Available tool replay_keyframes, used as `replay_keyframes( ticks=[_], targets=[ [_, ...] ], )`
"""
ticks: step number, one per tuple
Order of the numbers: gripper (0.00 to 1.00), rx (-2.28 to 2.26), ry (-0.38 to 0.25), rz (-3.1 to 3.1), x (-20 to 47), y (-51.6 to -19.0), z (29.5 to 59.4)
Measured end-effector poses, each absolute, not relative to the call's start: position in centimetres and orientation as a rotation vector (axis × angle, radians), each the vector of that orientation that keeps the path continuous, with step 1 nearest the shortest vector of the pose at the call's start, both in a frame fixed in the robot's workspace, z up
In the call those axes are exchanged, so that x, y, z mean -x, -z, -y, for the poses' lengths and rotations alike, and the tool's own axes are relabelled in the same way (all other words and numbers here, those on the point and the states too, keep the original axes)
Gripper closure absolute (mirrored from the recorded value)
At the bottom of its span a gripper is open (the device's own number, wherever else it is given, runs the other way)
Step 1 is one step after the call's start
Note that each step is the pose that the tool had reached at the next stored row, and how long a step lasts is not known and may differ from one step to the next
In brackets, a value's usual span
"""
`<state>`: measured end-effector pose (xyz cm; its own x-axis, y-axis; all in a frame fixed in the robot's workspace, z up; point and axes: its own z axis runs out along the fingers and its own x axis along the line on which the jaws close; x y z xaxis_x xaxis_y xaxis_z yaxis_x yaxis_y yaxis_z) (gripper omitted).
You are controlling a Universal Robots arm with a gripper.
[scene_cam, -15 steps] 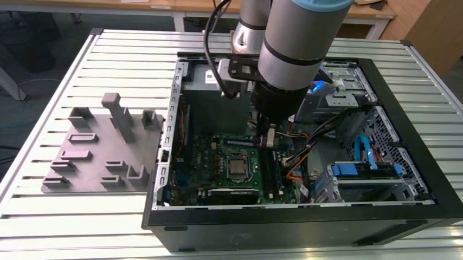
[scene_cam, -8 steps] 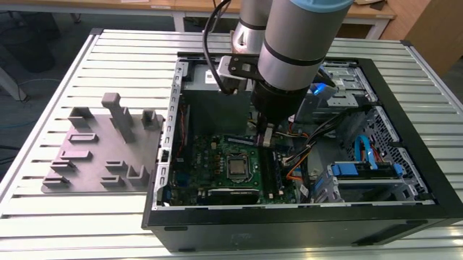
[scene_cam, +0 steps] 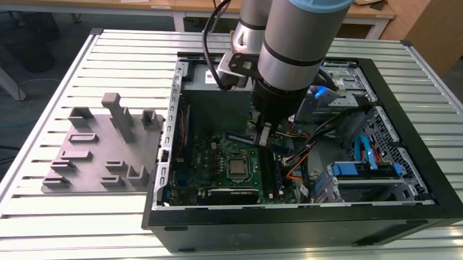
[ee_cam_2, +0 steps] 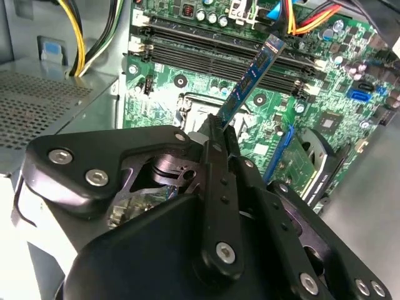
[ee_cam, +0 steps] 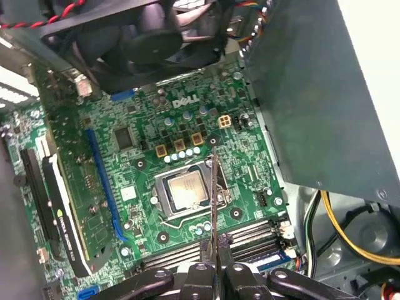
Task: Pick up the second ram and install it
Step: 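Insert the second ram into the second slot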
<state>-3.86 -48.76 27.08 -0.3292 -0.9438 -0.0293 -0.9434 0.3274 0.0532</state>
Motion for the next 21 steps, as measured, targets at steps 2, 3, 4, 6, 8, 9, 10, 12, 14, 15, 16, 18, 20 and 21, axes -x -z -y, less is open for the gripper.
replay_keyframes(
  ticks=[2,3,4,6,8,9,10,12,14,15,16,18,20,21],
  targets=[
    [0.89,-1.778,0.095,2.581,3.86,-27.07,48.76],
    [0.89,-1.756,0.095,2.596,3.86,-27.07,48.76],
    [0.89,-1.735,0.095,2.611,3.86,-27.06,48.76],
    [0.89,-1.692,0.095,2.641,3.86,-27.06,48.76],
    [0.89,-1.643,0.095,2.672,3.86,-27.05,48.76],
    [0.89,-1.62,0.095,2.687,3.86,-27.04,48.76],
    [0.89,-1.598,0.095,2.701,3.86,-27.04,48.76],
    [0.89,-1.554,0.095,2.728,3.86,-27.03,48.76],
    [0.89,-1.512,0.095,2.752,3.86,-27.02,48.76],
    [0.89,-1.491,0.095,2.764,3.86,-27.02,48.76],
    [0.89,-1.47,0.095,2.776,3.86,-27.01,48.76],
    [0.89,-1.427,0.095,2.799,3.86,-27.01,48.76],
    [0.89,-1.385,0.095,2.821,3.86,-27.0,48.76],
    [0.89,-1.364,0.095,2.832,3.86,-27.0,48.76]
  ],
)
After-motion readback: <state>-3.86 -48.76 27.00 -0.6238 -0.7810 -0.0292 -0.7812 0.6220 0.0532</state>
